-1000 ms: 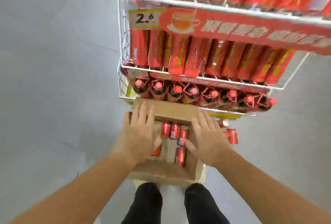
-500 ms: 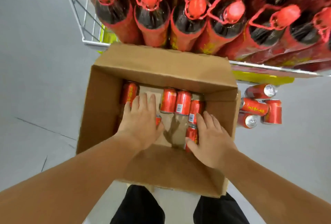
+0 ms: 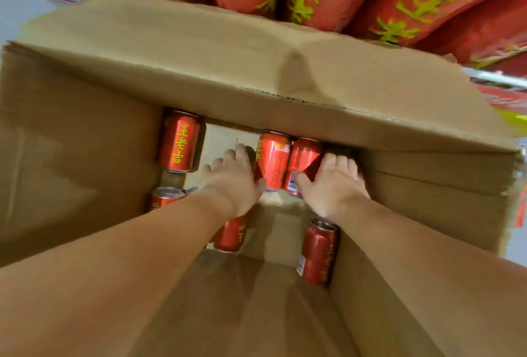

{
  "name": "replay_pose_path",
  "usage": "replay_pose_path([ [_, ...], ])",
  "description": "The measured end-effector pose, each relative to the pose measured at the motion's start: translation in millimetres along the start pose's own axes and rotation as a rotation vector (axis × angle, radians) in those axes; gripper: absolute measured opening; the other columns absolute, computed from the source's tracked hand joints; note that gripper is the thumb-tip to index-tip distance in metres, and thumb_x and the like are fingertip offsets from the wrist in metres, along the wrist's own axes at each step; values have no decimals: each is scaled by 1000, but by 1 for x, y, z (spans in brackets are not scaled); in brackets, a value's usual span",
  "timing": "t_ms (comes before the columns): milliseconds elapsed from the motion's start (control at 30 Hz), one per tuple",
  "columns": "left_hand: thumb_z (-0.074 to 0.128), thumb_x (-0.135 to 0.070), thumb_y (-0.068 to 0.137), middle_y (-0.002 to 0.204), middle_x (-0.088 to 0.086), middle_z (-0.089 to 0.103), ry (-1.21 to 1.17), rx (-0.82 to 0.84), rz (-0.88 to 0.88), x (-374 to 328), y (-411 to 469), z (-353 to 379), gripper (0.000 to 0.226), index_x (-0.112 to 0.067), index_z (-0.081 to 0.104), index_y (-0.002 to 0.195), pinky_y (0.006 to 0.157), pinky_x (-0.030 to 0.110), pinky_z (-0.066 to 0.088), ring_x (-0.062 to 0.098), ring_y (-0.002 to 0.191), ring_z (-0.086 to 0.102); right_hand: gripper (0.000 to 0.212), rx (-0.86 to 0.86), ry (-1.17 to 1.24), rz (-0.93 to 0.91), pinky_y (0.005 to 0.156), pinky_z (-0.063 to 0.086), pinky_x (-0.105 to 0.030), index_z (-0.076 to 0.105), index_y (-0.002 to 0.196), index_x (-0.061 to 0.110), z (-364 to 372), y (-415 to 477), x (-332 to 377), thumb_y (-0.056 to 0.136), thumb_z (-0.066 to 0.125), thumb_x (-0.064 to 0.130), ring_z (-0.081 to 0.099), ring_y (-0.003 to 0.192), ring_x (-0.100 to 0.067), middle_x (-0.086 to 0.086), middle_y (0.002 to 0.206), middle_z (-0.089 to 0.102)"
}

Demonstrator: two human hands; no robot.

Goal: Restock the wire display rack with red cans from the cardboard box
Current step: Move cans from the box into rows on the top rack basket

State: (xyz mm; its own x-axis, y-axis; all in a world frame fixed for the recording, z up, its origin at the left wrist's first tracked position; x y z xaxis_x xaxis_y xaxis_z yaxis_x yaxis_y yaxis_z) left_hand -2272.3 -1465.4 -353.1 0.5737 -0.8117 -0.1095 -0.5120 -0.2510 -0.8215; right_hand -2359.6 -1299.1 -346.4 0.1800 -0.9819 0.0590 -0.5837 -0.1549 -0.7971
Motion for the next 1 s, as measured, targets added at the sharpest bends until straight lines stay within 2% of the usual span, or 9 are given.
replay_pose_path([
  [133, 64, -54, 91, 130, 8, 59, -376, 35, -34, 7, 27, 21, 61, -17, 44, 135, 103, 49, 46, 31, 120, 58, 74, 23, 132, 74, 113, 27, -37, 41, 142, -1, 9, 25, -8, 97, 42, 58, 31, 138, -36, -23, 145, 40],
  [267, 75, -47, 86, 114, 0, 65, -603, 105, -25, -2, 37, 34, 55, -19, 51, 127, 89, 34, 47, 20, 101, 61, 63, 28, 324, 165, 98, 44, -32, 65, 119, 13, 12, 39, -15, 82, 61, 64, 51, 123, -30, -14, 126, 58],
  [333, 79, -49, 78, 109, -1, 68, -670, 115, -44, -4, 40, 34, 56, -20, 59, 123, 92, 36, 51, 19, 98, 64, 58, 50, 388, 191, 87, 48, -28, 69, 112, 14, 11, 42, -15, 79, 69, 61, 61, 112, -27, -8, 112, 64],
  [433, 81, -45, 78, 102, 1, 71, -699, 149, -66, -2, 38, 33, 46, -22, 68, 115, 90, 35, 52, 20, 93, 66, 55, 37, 467, 224, 88, 53, -30, 72, 105, 15, 9, 41, -18, 72, 79, 59, 66, 102, -24, -6, 109, 69],
  [533, 84, -43, 76, 99, 1, 70, -727, 168, -85, 8, 31, 30, 48, -20, 67, 115, 90, 37, 55, 21, 92, 67, 51, 10, 415, 162, 90, 54, -34, 70, 93, 19, 8, 35, -11, 67, 81, 61, 66, 101, -24, -5, 103, 71],
  [600, 86, -41, 75, 100, 2, 68, -721, 142, -95, 19, 24, 25, 52, -18, 60, 114, 85, 35, 55, 20, 91, 67, 51, -26, 360, 94, 94, 53, -39, 61, 88, 22, 2, 31, -2, 64, 81, 63, 64, 104, -26, -5, 103, 68],
  [767, 85, -38, 79, 98, -6, 57, -773, 64, -126, 48, -2, 9, 60, -19, 44, 119, 69, 27, 42, 11, 86, 56, 56, -89, 396, -6, 110, 40, -45, 53, 98, 27, -7, 13, 11, 61, 83, 55, 59, 114, -26, 4, 92, 58],
  [900, 85, -36, 80, 99, -8, 56, -828, 2, -141, 63, -33, -9, 60, -20, 41, 119, 79, 31, 42, 4, 83, 53, 66, -79, 531, -2, 98, 51, -44, 58, 111, 25, -13, -8, 7, 57, 85, 53, 62, 104, -23, 2, 105, 65],
  [1000, 87, -34, 79, 106, -7, 56, -886, -22, -156, 66, -61, -21, 65, -25, 36, 119, 88, 34, 44, 12, 96, 59, 63, -74, 573, -21, 94, 54, -44, 59, 110, 24, -26, -29, 7, 60, 87, 49, 63, 99, -23, -3, 110, 63],
])
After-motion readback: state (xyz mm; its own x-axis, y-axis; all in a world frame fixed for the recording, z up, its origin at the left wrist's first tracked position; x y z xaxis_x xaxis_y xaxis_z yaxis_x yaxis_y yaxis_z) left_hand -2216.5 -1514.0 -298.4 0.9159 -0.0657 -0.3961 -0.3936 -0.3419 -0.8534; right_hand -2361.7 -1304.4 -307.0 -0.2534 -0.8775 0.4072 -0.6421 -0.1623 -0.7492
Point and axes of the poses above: each hand's wrist, its own y-axis towards the middle knuckle, its own z-axis out of the palm, x = y × z, the point moved 10 cm from there along y, towards the middle knuckle
